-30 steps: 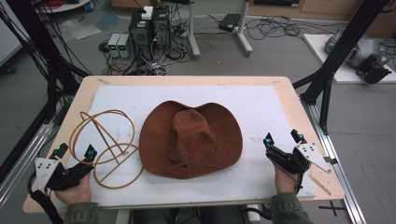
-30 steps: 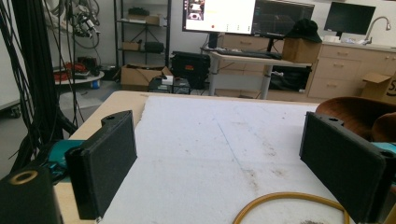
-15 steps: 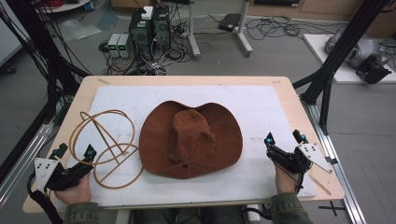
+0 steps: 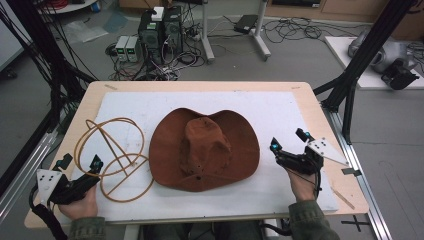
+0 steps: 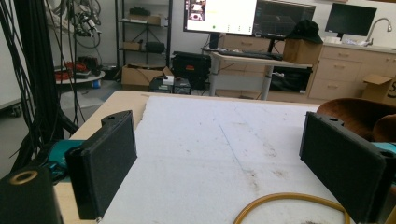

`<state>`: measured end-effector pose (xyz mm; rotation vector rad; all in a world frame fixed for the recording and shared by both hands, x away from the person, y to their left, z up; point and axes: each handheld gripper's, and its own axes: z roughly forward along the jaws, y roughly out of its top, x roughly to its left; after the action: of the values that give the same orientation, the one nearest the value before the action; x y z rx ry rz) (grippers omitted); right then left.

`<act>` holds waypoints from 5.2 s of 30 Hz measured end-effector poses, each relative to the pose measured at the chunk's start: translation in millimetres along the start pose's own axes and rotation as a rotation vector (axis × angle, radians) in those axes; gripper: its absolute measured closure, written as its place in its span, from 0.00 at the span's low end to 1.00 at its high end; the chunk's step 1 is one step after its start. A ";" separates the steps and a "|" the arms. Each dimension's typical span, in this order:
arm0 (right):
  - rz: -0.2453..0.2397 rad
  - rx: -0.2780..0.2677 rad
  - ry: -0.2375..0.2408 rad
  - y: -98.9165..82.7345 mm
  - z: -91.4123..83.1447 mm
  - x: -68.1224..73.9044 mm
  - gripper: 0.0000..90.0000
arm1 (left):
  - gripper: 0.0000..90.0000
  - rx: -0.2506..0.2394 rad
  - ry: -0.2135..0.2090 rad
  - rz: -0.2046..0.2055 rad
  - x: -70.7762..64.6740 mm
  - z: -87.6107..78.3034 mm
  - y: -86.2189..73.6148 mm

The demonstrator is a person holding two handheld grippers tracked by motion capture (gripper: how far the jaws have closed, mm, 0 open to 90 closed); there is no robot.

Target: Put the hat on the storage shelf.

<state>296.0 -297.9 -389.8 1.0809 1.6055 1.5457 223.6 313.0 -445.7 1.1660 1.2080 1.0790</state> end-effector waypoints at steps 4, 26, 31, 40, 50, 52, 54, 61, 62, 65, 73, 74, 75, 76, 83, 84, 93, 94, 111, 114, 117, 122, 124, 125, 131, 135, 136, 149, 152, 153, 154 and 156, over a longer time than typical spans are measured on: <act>-0.072 0.077 0.203 16.2 25.6 7.8 0.03 | 0.12 0.000 -0.003 -0.001 0.5 0.1 -0.1; -0.329 0.547 0.591 -5.7 126.1 72.8 0.07 | 0.12 0.013 -0.014 -0.006 0.6 1.7 -1.1; -0.314 0.645 0.603 -21.6 148.4 81.9 0.15 | 0.12 0.010 -0.017 -0.015 1.2 2.0 -1.3; -0.320 0.701 0.621 -25.7 150.8 86.1 0.86 | 0.12 0.014 -0.019 -0.024 2.3 2.1 -1.5; -0.311 0.669 0.597 -22.2 142.6 86.6 0.98 | 0.13 0.012 -0.026 -0.023 2.1 2.3 -1.5; -0.298 0.654 0.599 -21.7 141.0 84.1 0.98 | 0.13 0.013 -0.026 -0.021 2.2 2.2 -1.5; -0.283 0.648 0.598 -20.7 139.3 82.9 0.98 | 0.13 0.013 -0.027 -0.021 2.2 2.2 -1.4; -0.224 0.555 0.625 -14.3 127.1 73.0 0.98 | 0.13 0.013 -0.024 -0.022 2.5 1.6 -1.4; -0.210 0.544 0.626 -13.7 124.3 70.7 0.98 | 0.13 0.012 -0.024 -0.022 2.5 1.6 -1.5; -0.175 0.507 0.610 -10.3 115.2 62.1 0.98 | 0.13 0.012 -0.025 -0.022 2.4 1.5 -1.5; -0.037 0.342 0.620 13.2 86.0 36.7 0.98 | 0.13 0.011 -0.021 -0.019 2.0 1.3 -1.5; -0.024 0.320 0.622 17.3 82.1 33.9 0.98 | 0.13 0.012 -0.022 -0.020 1.9 1.3 -1.5; -0.010 0.298 0.624 21.4 77.6 31.7 0.98 | 0.13 0.011 -0.022 -0.019 1.8 1.2 -1.5; -0.002 0.275 0.626 25.2 74.1 29.3 0.98 | 0.13 0.012 -0.021 -0.018 1.7 1.2 -1.5; 0.077 0.138 0.657 56.8 55.2 23.7 0.98 | 0.13 0.012 -0.016 -0.013 0.7 1.2 -1.8; 0.088 0.127 0.665 62.4 53.8 24.9 0.98 | 0.13 0.012 -0.015 -0.012 0.9 1.2 -1.8; 0.101 0.081 0.720 117.0 53.9 57.8 0.98 | 0.13 0.012 -0.013 -0.001 -0.1 0.9 -1.7; 0.097 0.082 0.727 122.8 54.6 63.4 0.98 | 0.13 0.011 -0.013 -0.002 -0.1 0.8 -1.8; 0.065 0.172 0.781 175.5 90.6 186.3 0.98 | 0.13 0.008 -0.007 -0.010 1.2 -0.3 -1.9; 0.070 0.193 0.796 175.4 98.7 207.4 0.98 | 0.13 0.008 -0.008 -0.009 1.3 -0.3 -1.9; 0.082 0.206 0.817 174.7 106.4 224.1 0.98 | 0.13 0.008 -0.009 -0.011 1.6 -0.4 -1.9; 0.079 0.245 0.838 171.7 121.0 246.6 0.98 | 0.13 0.006 -0.009 -0.012 2.3 0.0 -2.0; 0.072 0.262 0.839 168.9 125.9 254.7 0.98 | 0.13 0.002 -0.011 -0.014 2.5 0.2 -2.2; 0.068 0.271 0.837 167.1 128.1 258.2 0.98 | 0.13 0.002 -0.010 -0.014 2.5 0.1 -2.3; 0.033 0.303 0.844 150.7 138.0 271.3 0.98 | 0.13 0.006 -0.015 -0.012 3.0 0.1 -2.4; 0.027 0.317 0.855 137.8 143.5 271.3 0.98 | 0.13 0.008 -0.015 -0.014 3.6 0.0 -2.5; 0.032 0.321 0.854 134.6 144.1 270.6 0.97 | 0.13 0.009 -0.015 -0.014 3.7 0.0 -2.6; -0.043 0.351 0.874 122.4 146.1 267.6 0.95 | 0.13 0.016 -0.015 -0.004 2.3 1.2 -3.0; -0.045 0.363 0.874 120.6 147.5 268.2 0.92 | 0.13 0.015 -0.016 -0.006 2.0 1.5 -3.1; -0.038 0.358 0.882 120.2 147.8 267.5 0.91 | 0.13 0.014 -0.016 -0.005 2.1 1.5 -3.1; -0.035 0.355 0.884 120.2 147.7 267.2 0.90 | 0.13 0.015 -0.017 -0.005 2.1 1.5 -3.1; -0.033 0.359 0.888 119.6 148.0 266.6 0.86 | 0.13 0.016 -0.017 -0.005 2.1 1.5 -3.2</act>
<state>322.5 2.3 -261.4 0.5154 2.5419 1.8908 225.3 314.6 -449.0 1.1813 1.2076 1.0559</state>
